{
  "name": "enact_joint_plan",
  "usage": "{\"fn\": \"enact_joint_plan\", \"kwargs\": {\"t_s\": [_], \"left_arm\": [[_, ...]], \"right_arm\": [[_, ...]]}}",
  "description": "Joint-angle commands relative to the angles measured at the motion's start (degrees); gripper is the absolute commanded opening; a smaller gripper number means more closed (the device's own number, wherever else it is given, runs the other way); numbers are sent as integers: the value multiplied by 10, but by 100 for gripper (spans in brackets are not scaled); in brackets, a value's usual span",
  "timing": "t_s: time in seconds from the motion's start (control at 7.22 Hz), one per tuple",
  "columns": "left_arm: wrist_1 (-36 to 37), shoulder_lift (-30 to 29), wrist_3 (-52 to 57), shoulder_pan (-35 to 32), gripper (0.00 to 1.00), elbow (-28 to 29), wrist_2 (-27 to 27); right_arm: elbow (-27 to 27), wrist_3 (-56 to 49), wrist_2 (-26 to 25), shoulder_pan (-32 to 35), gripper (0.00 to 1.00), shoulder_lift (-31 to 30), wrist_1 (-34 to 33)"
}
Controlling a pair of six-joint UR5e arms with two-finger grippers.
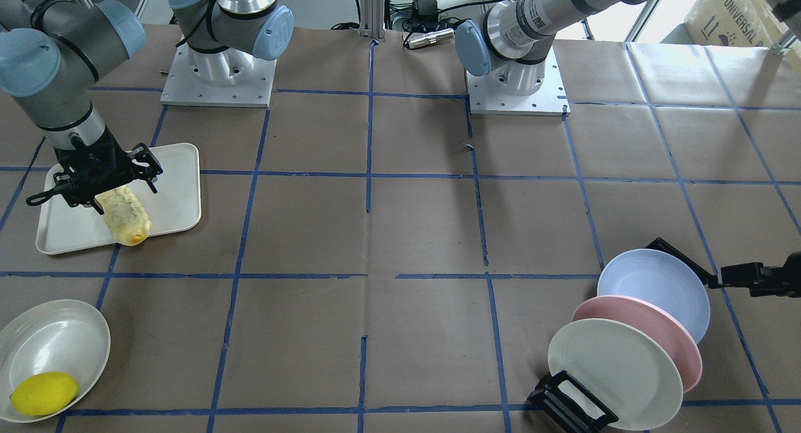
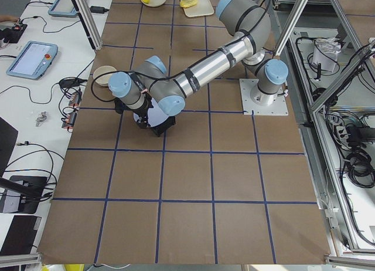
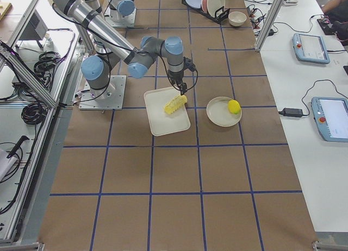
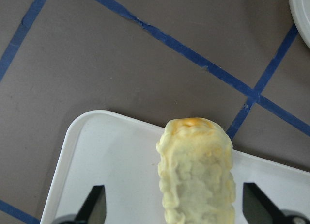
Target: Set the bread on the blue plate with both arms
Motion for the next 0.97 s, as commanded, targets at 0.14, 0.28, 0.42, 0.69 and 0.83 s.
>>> {"fn": "enact_joint_plan", "kwargs": {"t_s": [0.14, 0.28, 0.42, 0.69, 0.83], "left_arm": [[-1, -69, 2, 0, 88, 12, -54], [-8, -72, -1, 1, 69, 12, -55], [-34, -63, -7, 0, 38, 14, -57], [-37, -63, -9, 0, 21, 24, -57], [-39, -60, -10, 0, 19, 27, -56]], "right_arm": [[7, -31, 14, -46, 99, 68, -70], [7, -32, 17, -59, 99, 84, -71], [11, -31, 21, -60, 99, 89, -71], [47, -31, 29, -62, 98, 83, -87], [50, -30, 27, -62, 71, 83, -96]]}}
